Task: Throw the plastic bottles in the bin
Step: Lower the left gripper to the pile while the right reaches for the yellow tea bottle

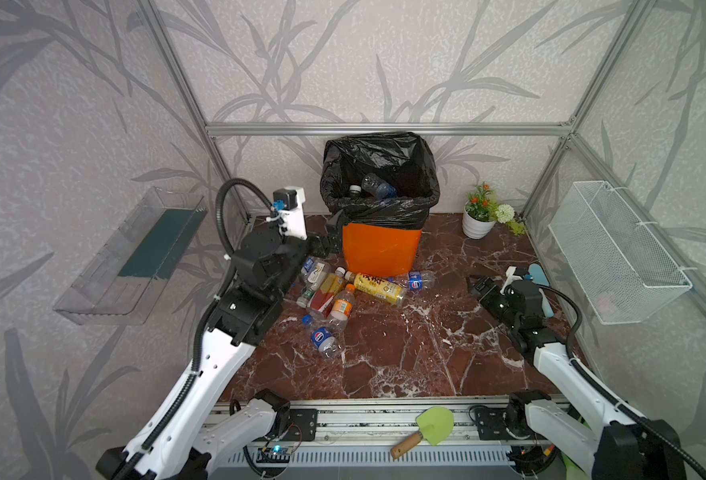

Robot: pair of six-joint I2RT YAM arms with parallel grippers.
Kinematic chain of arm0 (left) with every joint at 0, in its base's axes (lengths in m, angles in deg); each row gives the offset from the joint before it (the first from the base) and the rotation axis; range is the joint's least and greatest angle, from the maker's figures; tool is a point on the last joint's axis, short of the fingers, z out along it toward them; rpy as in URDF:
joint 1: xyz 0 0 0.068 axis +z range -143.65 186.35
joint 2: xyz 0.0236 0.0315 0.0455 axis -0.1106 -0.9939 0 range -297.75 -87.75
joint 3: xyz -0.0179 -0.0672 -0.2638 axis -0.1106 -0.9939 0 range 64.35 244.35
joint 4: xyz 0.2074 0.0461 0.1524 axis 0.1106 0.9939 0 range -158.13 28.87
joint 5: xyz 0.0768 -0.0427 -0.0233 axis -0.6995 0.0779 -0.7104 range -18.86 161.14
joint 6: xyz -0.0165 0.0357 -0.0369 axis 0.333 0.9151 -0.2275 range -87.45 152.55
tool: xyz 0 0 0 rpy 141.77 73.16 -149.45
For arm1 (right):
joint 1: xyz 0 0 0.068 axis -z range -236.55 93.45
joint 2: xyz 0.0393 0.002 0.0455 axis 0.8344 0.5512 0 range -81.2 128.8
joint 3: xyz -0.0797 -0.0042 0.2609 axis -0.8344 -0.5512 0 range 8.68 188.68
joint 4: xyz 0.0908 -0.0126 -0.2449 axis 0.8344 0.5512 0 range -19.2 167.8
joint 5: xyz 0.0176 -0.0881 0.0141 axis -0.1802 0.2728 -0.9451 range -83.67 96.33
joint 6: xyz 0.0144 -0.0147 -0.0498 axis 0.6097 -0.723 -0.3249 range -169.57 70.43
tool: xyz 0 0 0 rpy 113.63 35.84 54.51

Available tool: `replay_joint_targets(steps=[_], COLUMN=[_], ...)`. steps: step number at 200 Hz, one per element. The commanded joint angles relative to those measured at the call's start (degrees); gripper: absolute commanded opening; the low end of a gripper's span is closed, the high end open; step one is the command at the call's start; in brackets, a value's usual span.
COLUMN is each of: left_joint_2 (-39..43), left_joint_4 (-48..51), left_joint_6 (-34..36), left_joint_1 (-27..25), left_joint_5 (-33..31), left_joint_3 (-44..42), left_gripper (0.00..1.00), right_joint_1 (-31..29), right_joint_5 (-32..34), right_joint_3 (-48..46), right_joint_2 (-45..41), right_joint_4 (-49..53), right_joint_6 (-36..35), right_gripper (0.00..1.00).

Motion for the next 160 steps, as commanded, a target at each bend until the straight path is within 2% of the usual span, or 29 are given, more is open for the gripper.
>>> replay_joint_targets(steps=[1,19,60,86,117,160], left_joint_2=[5.84,10.12,15.87,17.36,15.36,14.46], left_joint_4=[2.33,5.07,14.38,17.38,22.92,24.03], left_joint_6=[-6.34,-11.14,-23.03,-27.58,-32.62,-36.76], left_joint_1=[0.35,0.87,4.11,9.05,14.35,15.59], left_joint_5=[-13.34,-16.92,-22.1,-18.13,-12.39,-8.84], left_joint_3=[-8.18,-14.79,-23.2,-26.67,-27.51,-31.06], left_gripper=[0.99,0.99,0.99,0.99,0.99,0.99], right_joint_1=[-3.39,-7.6,-15.31,-19.55,-24.16,-29.77], right_joint_5=[-2.62,-1.31,-0.2,0.8,2.64,6.78], right_joint_3=[4.19,8.44,15.89,21.26,28.59,33.94], right_joint_2=[4.68,9.55,18.1,22.92,28.06,32.78], right_joint_4=[-4.64,-2.36,-0.87,2.83,11.01,15.89], right_joint_6=[-0.27,-4.61,-13.74,-21.79,-30.58,-40.34], right_gripper=[0.93,0.93,0.91,0.91,0.9,0.9])
